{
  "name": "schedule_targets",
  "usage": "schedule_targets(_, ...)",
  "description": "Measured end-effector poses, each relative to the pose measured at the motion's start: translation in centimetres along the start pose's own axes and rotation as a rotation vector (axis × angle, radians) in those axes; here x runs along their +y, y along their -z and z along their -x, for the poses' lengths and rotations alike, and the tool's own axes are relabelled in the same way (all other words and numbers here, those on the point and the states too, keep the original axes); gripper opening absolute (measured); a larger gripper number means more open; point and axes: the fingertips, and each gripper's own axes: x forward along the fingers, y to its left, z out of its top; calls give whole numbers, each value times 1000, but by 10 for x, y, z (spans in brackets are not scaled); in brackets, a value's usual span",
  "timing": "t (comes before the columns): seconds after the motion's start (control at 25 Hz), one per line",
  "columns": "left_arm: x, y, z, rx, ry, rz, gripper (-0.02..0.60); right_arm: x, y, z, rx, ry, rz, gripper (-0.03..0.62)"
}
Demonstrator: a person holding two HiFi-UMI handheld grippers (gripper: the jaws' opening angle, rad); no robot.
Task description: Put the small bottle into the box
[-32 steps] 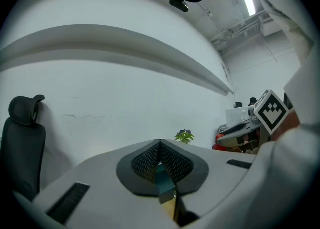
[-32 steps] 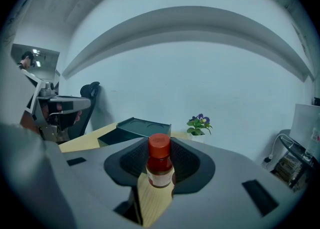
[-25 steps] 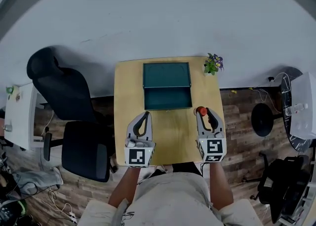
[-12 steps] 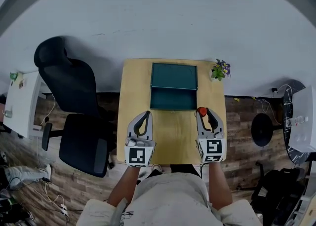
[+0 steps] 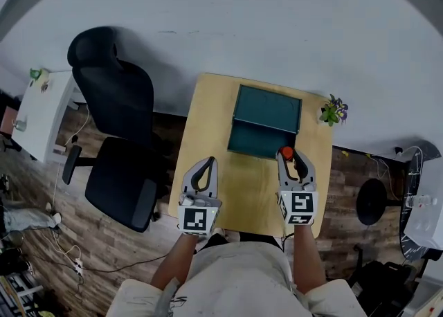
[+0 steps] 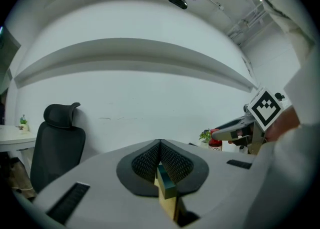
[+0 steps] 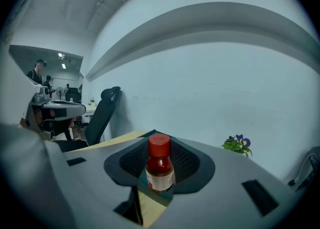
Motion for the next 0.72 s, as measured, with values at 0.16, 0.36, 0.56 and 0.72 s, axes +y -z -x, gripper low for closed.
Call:
schedule_targets(0.16,12,16,6,64,-50,21,6,9,1,-21,4,-50,2,143)
schedule_targets(0.36,22,25,8,96,-96,25,6,16,5,-44,19,-97,1,143)
schedule_targets(0.56,27,32,5,118,-129,36,6,19,13,-62,38,-135,-14,143)
schedule_targets(0.72,27,42,3,152,-142,35,6,20,24,-76,61,-157,-24,144)
